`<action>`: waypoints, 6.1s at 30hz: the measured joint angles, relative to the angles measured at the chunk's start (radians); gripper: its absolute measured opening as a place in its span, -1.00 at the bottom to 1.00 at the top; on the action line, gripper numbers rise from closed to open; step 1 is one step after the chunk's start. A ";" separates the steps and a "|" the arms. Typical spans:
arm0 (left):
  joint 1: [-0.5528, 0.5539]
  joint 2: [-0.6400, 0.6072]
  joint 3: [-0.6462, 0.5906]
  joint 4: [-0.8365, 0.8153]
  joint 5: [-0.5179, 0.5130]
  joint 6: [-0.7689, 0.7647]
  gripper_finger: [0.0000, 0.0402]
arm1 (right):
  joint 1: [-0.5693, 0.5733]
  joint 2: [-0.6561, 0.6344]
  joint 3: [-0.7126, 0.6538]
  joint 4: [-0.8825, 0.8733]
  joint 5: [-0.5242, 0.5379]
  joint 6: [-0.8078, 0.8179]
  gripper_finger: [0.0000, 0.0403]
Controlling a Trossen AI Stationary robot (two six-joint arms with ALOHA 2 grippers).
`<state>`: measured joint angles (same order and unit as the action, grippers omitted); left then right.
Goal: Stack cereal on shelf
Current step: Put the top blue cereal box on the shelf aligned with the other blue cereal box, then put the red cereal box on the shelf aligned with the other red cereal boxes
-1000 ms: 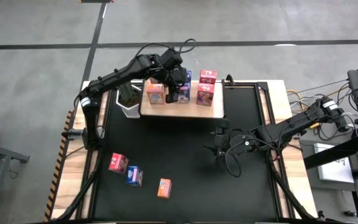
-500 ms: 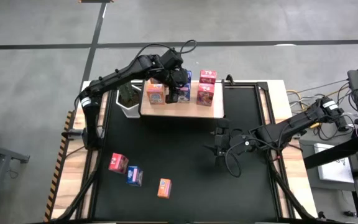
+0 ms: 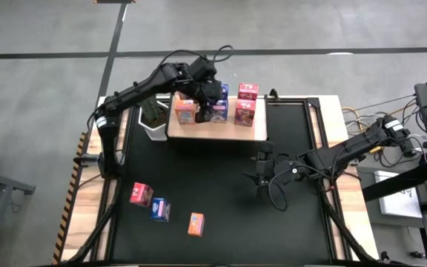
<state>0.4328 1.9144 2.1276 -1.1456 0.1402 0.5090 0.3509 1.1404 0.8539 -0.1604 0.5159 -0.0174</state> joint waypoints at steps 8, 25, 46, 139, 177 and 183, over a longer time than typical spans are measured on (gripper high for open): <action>-0.030 -0.002 0.124 -0.108 0.000 -0.035 0.13 | 0.000 0.000 0.000 0.000 0.000 -0.001 0.00; -0.031 -0.003 0.059 -0.024 -0.072 -0.029 -0.57 | 0.000 0.000 0.000 -0.002 0.000 -0.001 0.00; -0.182 -0.051 0.070 -0.078 -0.072 -0.195 -0.81 | 0.000 0.000 0.000 -0.008 0.000 -0.028 0.00; -0.890 -0.365 -0.537 -0.099 -0.222 -1.855 -0.76 | -0.001 0.000 0.003 0.204 0.000 -0.476 0.00; -1.149 -0.511 -0.915 -0.398 -0.280 -2.449 0.20 | 0.000 0.000 0.008 0.239 -0.030 -0.452 0.00; -1.149 -0.553 -0.992 -0.329 -0.280 -2.456 0.20 | 0.000 0.000 0.008 0.233 -0.030 -0.451 0.00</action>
<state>-0.7166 1.3611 1.1355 -1.4750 -0.1398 -1.9472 0.3511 1.1400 0.8616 0.0724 0.4862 -0.4687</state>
